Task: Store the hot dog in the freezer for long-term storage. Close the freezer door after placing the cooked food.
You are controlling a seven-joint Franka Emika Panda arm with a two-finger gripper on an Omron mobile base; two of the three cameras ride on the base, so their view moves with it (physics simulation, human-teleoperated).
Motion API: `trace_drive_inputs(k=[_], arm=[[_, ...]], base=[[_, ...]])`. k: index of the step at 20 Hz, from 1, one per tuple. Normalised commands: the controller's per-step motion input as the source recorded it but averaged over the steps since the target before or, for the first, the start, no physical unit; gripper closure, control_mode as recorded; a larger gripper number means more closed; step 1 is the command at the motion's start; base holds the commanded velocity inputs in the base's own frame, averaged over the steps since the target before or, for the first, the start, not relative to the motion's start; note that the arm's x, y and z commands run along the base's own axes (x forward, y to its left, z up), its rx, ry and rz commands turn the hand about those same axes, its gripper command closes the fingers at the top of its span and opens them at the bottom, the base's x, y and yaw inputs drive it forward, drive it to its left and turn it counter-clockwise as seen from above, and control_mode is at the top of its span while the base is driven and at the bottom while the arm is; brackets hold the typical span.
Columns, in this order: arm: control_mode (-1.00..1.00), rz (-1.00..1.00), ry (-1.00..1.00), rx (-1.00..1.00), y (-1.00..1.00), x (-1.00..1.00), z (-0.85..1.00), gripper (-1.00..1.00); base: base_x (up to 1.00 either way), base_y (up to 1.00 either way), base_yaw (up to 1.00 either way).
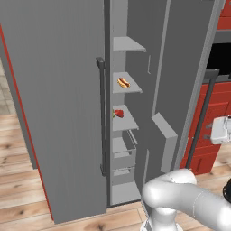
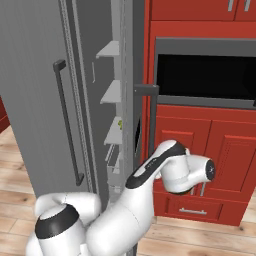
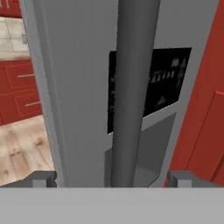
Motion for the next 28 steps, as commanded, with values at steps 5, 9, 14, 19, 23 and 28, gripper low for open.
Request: trace_drive_inputs(k=[5,9,14,19,23,28], arm=[[-1.0,0.02,0.0,0.0,0.0,0.42,0.0,-1.0],[-1.0,0.0,0.0,0.0,0.0,0.35,-0.04,-1.0],[-1.0,0.06,0.0,0.0,0.05,0.08,-0.07,-1.0],[-1.0,0.12,0.0,0.0,0.35,-0.15,-0.07,-1.0],[-1.0,0.13,0.0,-0.01,0.62,-0.31,-0.02,-1.0],[-1.0,0.09,0.0,-0.03,0.77,-0.26,0.0,-1.0]], base=[[0.0,0.0,0.0],[0.0,0.0,0.0],[0.0,0.0,0.0],[0.0,0.0,0.0],[0.0,0.0,0.0],[0.0,0.0,0.0]])
